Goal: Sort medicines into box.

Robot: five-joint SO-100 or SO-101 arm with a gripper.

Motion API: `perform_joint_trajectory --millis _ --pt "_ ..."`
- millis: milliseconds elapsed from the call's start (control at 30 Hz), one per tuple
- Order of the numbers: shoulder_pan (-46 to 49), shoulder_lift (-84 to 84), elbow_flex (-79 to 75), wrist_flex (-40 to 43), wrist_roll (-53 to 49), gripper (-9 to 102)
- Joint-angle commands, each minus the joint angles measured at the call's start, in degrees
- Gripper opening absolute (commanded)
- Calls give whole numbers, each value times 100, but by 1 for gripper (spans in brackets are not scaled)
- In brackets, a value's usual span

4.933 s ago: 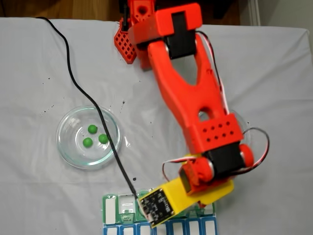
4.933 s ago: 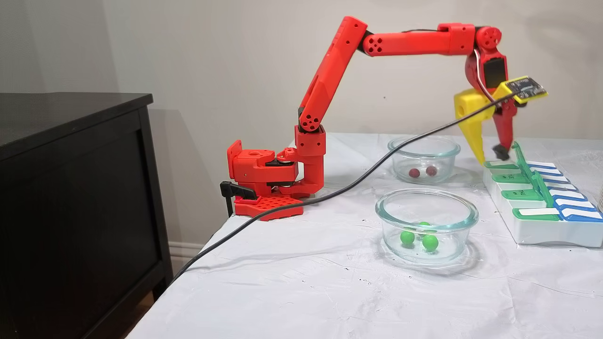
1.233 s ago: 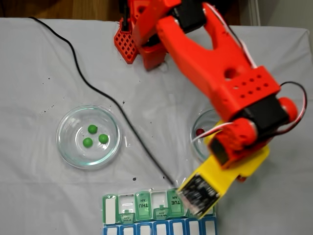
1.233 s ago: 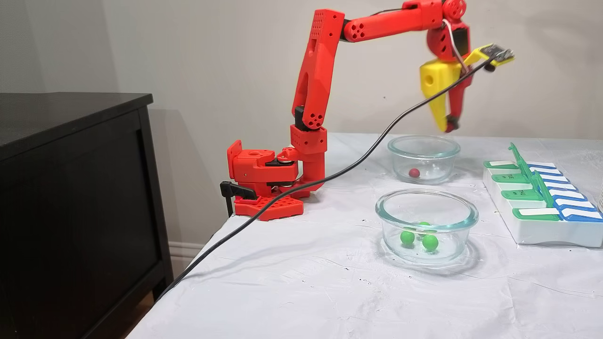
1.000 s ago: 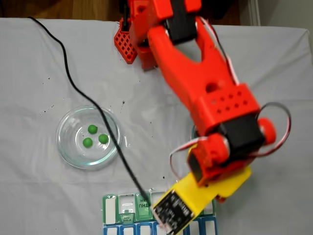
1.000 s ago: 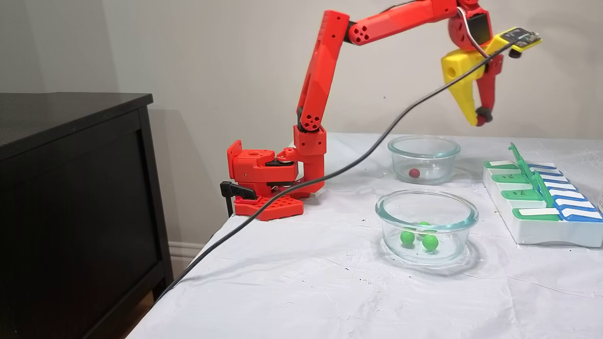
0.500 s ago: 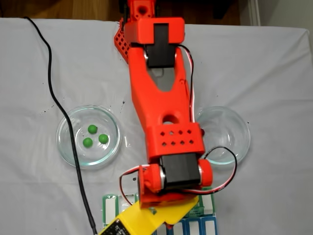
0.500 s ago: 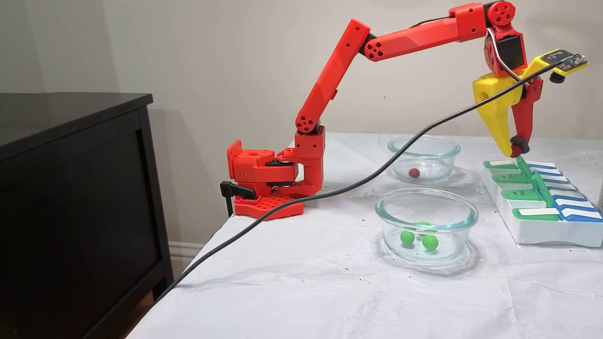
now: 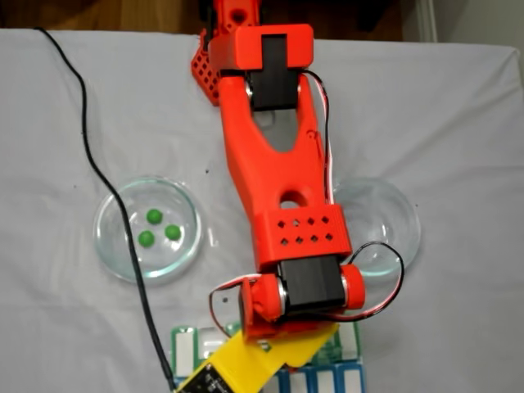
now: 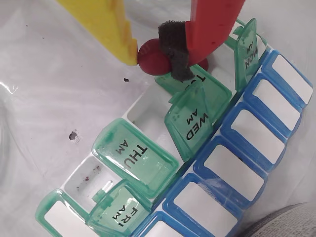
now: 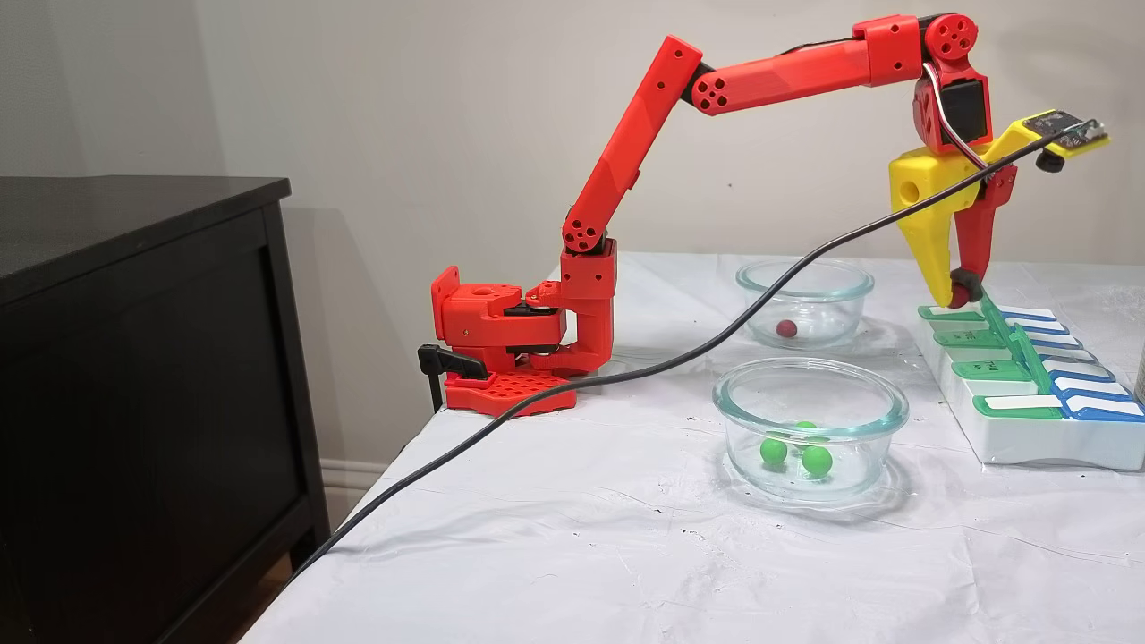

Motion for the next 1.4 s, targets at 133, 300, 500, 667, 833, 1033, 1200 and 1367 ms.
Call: perform_joint_trajectory --millis 133,300,500,667,833,1033,1200,1367 --pt "18 466 -229 18 -686 0" --pt "35 396 -141 -44 -993 0" --pt "132 -26 -448 -158 -1257 0" --pt "149 -378 -677 -316 -1248 0" --pt "132 -439 -756 -756 -747 0" --pt "132 -562 -1002 -949 -352 0" --pt "132 -642 -1055 -853 -650 5" --pt "158 -967 -1538 -413 -1187 20"
